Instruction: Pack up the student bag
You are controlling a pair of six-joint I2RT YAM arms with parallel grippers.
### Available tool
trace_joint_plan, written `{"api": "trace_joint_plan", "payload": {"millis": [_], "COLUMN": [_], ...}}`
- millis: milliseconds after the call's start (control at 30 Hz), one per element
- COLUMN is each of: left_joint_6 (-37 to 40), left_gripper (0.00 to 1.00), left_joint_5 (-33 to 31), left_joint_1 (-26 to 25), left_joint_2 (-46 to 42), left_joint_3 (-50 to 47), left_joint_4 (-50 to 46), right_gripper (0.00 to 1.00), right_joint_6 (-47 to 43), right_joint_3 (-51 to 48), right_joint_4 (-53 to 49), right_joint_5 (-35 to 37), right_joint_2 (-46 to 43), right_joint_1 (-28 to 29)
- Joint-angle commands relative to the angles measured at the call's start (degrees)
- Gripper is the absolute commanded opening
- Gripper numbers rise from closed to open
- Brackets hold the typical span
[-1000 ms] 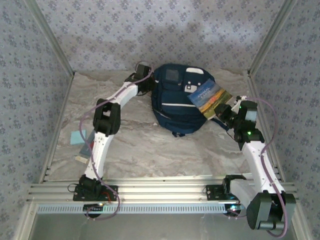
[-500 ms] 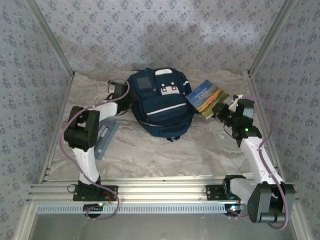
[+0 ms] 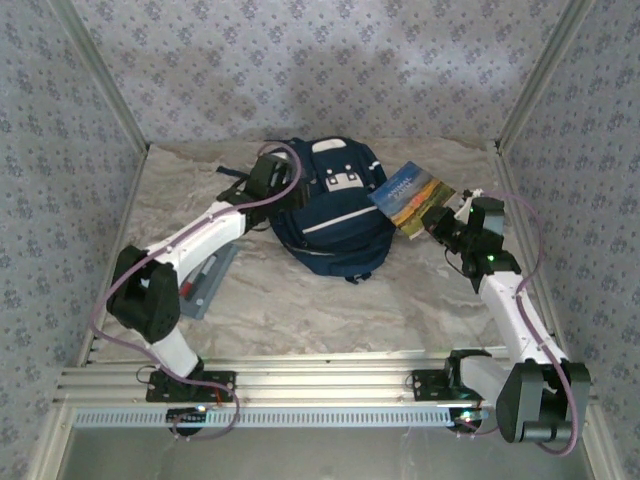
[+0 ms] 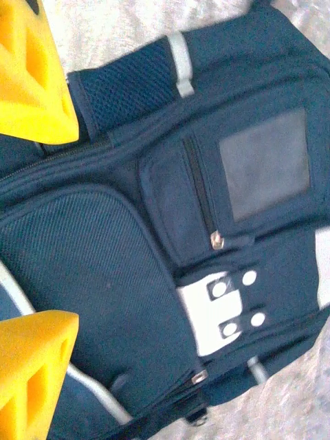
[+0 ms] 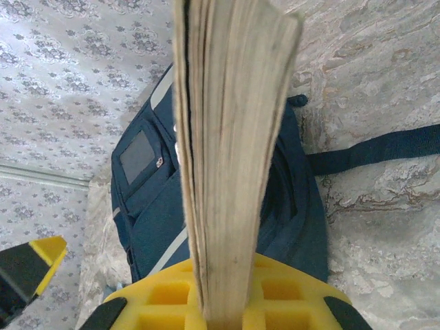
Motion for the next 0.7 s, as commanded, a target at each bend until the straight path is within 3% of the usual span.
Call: {"api": "trace_joint_plan", "payload": {"millis": [0,100,267,433,667], "left_joint_6": [16.1,24.2,27.9,28.5,29.8], "left_gripper": [0.63,0.61,0.61,0.6,0.59], "left_joint_5": [2.4,2.3,0.7,5.6,5.9], "left_joint_1": [-4.3,-8.9,-13.2,-14.5,-14.7], "left_joint_2": [3.8,8.7,15.9,21.6,28.1], "left_joint_3": [4.8,10.1,18.1,23.7,28.7], "left_joint_4": [-7.9,-12.7,-17.9,-20.1,-21.0], "right_gripper": [0.0,0.0,0.0,0.0,0.0], "right_joint_6": [0.4,0.4,1.0,0.9,0.9], "right_joint_3": [2.2,1.9,0.0,-1.4,-2.5], "right_joint_4": [2.1,0.3,-0.5,-2.2,-3.1], "right_joint_5": [1.5,1.8,1.3,1.6,0.1], "right_joint_2": [-0.6,-0.9,-2.6,-4.3,-6.1], "right_joint_1": [-0.2,-1.4,-3.6,-5.3,-7.9]}}
